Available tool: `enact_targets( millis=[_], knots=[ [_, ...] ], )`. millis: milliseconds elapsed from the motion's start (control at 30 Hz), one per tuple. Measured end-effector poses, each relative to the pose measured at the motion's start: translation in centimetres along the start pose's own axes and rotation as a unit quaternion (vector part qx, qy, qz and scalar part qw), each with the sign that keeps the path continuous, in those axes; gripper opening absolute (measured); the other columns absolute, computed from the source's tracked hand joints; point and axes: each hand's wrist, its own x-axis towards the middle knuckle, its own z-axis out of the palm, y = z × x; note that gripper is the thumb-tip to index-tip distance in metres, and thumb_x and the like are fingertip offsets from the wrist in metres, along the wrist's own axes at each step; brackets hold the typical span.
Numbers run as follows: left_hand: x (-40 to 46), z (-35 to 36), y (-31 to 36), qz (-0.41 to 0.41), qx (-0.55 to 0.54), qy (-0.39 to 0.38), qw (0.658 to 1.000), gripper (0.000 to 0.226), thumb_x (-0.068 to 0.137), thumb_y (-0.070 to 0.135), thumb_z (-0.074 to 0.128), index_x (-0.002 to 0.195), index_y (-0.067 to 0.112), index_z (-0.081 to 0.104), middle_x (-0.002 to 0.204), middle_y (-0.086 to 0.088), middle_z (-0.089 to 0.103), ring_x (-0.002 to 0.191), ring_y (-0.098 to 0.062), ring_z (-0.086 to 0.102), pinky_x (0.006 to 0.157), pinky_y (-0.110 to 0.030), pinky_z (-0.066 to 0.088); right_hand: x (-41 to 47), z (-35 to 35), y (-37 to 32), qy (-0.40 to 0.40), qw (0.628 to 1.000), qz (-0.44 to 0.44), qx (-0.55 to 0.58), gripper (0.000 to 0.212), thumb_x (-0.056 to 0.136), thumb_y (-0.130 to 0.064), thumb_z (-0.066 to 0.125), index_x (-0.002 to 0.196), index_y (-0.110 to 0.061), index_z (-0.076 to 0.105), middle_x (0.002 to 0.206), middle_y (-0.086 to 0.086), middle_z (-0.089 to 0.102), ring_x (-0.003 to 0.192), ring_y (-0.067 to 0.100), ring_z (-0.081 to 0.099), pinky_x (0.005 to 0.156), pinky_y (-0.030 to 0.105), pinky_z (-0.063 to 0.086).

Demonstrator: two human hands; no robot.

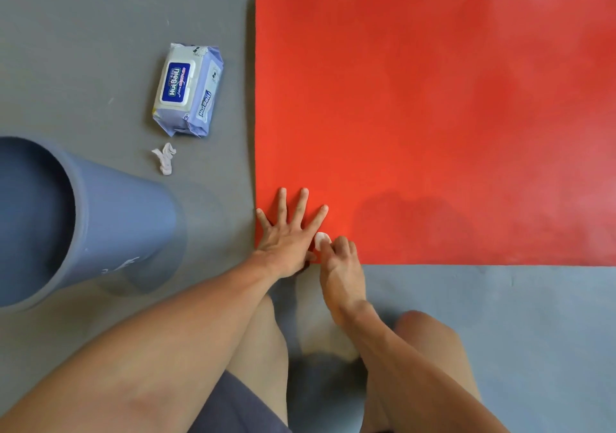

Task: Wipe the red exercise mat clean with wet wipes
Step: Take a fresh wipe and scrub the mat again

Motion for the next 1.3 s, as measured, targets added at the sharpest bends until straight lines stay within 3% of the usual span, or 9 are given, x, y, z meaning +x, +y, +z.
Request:
enact_targets(
  millis=[267, 400, 467, 600, 700, 933, 1100, 1200, 1300],
  knots=[
    [0.1, -0.1, 0.1, 0.000, 0.010, 0.004, 1.000, 0.104, 0.099, 0.051, 0.064, 0.161, 0.043, -0.019, 0.162, -0.005, -0.045, 0.145, -0.049, -0.041, 0.111, -0.087, 0.005, 3.2, -8.2, 6.4, 0.129, 0.966, 0.218, -0.057, 0.042, 0.094, -0.054, 0.060, 0.083, -0.015, 0.050, 0.086, -0.003, 0.049, 0.080, 0.023, 0.046, 0.073, 0.040, 0.034],
    [0.1, 0.0, 0.1, 0.000, 0.000, 0.009, 1.000, 0.104, 0.100, 0.047, 0.065, 0.161, 0.044, -0.019, 0.161, -0.004, -0.047, 0.144, -0.048, -0.043, 0.111, -0.086, 0.003, 1.9, -2.4, 1.4, 0.082, 0.995, 0.060, -0.015, 0.010, 0.101, -0.033, 0.059, 0.091, -0.037, 0.060, 0.094, 0.002, 0.051, 0.087, 0.023, 0.048, 0.080, 0.048, 0.043],
    [0.0, -0.1, 0.0, -0.001, 0.001, 0.014, 1.000, 0.103, 0.100, 0.046, 0.064, 0.161, 0.043, -0.019, 0.161, -0.003, -0.047, 0.145, -0.048, -0.043, 0.111, -0.086, 0.004, 1.8, -1.3, 0.8, 0.022, 0.999, -0.032, -0.030, 0.021, 0.096, -0.012, 0.061, 0.114, -0.021, 0.066, 0.098, 0.008, 0.051, 0.092, 0.030, 0.050, 0.071, 0.044, 0.047],
    [-0.1, 0.1, 0.2, -0.006, 0.017, 0.025, 1.000, 0.108, 0.095, 0.054, 0.067, 0.160, 0.044, -0.019, 0.163, -0.003, -0.044, 0.146, -0.048, -0.041, 0.112, -0.085, 0.007, 5.0, -6.4, 5.6, 0.112, 0.991, 0.051, -0.048, 0.019, 0.095, -0.031, 0.066, 0.079, -0.024, 0.056, 0.086, 0.000, 0.047, 0.080, 0.019, 0.045, 0.076, 0.046, 0.042],
    [-0.2, 0.1, 0.3, -0.015, 0.018, 0.029, 0.999, 0.109, 0.094, 0.054, 0.069, 0.160, 0.045, -0.018, 0.163, -0.001, -0.043, 0.147, -0.047, -0.041, 0.113, -0.084, 0.007, 6.3, -8.2, 7.2, 0.174, 0.971, 0.160, -0.033, 0.017, 0.101, -0.021, 0.051, 0.102, -0.010, 0.065, 0.095, 0.008, 0.048, 0.092, 0.031, 0.048, 0.080, 0.040, 0.039],
    [0.0, -1.7, 0.6, -0.031, 0.000, 0.016, 0.999, 0.110, 0.085, 0.053, 0.079, 0.161, 0.049, 0.000, 0.169, 0.004, -0.026, 0.153, -0.045, -0.026, 0.113, -0.083, 0.016, 5.5, -3.0, 3.3, 0.004, 0.987, -0.132, -0.096, 0.043, 0.080, 0.001, 0.072, 0.120, -0.014, 0.067, 0.094, 0.005, 0.048, 0.083, 0.028, 0.046, 0.062, 0.039, 0.047],
    [0.0, -1.6, 0.7, -0.033, 0.003, 0.019, 0.999, 0.109, 0.084, 0.055, 0.079, 0.161, 0.049, 0.001, 0.169, 0.005, -0.025, 0.154, -0.044, -0.026, 0.114, -0.082, 0.017, 7.8, -8.1, 8.1, 0.092, 0.991, 0.010, -0.095, 0.013, 0.098, -0.034, 0.052, 0.105, -0.034, 0.063, 0.111, -0.004, 0.053, 0.111, 0.024, 0.052, 0.095, 0.040, 0.047],
    [0.1, -1.8, 0.7, -0.032, 0.003, 0.019, 0.999, 0.109, 0.085, 0.055, 0.079, 0.161, 0.049, 0.001, 0.169, 0.005, -0.025, 0.154, -0.045, -0.025, 0.114, -0.082, 0.017, 7.0, -5.9, 5.9, 0.163, 0.983, 0.079, -0.033, 0.028, 0.101, -0.025, 0.045, 0.122, -0.015, 0.061, 0.122, 0.011, 0.050, 0.109, 0.027, 0.050, 0.094, 0.044, 0.046],
    [0.0, -1.8, 0.7, -0.034, -0.004, 0.020, 0.999, 0.108, 0.085, 0.055, 0.079, 0.161, 0.050, 0.001, 0.170, 0.005, -0.024, 0.155, -0.044, -0.024, 0.115, -0.081, 0.017, 6.1, -2.3, 1.7, 0.125, 0.991, -0.026, -0.049, 0.048, 0.087, 0.003, 0.058, 0.135, 0.000, 0.054, 0.114, 0.013, 0.045, 0.098, 0.029, 0.042, 0.082, 0.045, 0.051]
  ],
)
